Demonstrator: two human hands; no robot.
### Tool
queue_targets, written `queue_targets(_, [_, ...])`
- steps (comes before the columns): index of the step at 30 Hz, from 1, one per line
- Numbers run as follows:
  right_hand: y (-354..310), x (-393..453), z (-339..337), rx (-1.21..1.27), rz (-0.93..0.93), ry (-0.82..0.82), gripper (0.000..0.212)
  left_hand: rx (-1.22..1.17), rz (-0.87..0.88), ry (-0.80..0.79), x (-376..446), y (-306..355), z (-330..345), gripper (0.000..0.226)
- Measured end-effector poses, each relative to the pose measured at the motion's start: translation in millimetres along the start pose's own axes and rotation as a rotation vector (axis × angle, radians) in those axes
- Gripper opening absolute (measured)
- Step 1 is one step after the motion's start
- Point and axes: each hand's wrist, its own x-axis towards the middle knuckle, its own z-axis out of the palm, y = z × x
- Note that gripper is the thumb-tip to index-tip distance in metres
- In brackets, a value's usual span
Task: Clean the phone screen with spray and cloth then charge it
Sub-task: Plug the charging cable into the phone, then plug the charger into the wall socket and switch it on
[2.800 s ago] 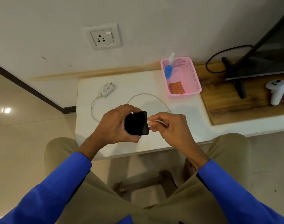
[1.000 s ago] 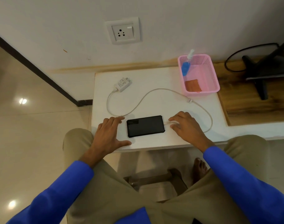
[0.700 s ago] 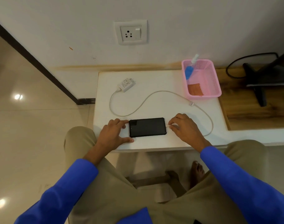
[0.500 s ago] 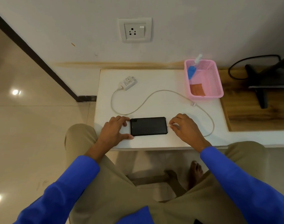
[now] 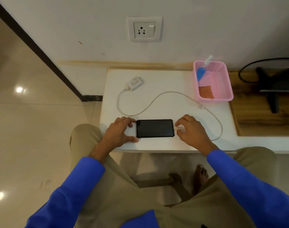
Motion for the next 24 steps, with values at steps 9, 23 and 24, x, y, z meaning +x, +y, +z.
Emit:
queue_targets(9, [-66, 56, -15, 0.258, -0.074, -0.029, 0.042, -1.008, -0.368, 0.504, -7, -19, -32, 0.019])
queue_targets(23, [-152, 211, 16, 0.114, -0.01, -0.146, 0.07, -1.067, -0.439, 0.528, 5, -24, -25, 0.02])
queue_targets(24, [-155, 217, 17, 0.11, 0.017, -0.161, 0.065, -1.064, -0.444, 0.524, 6, -24, -25, 0.019])
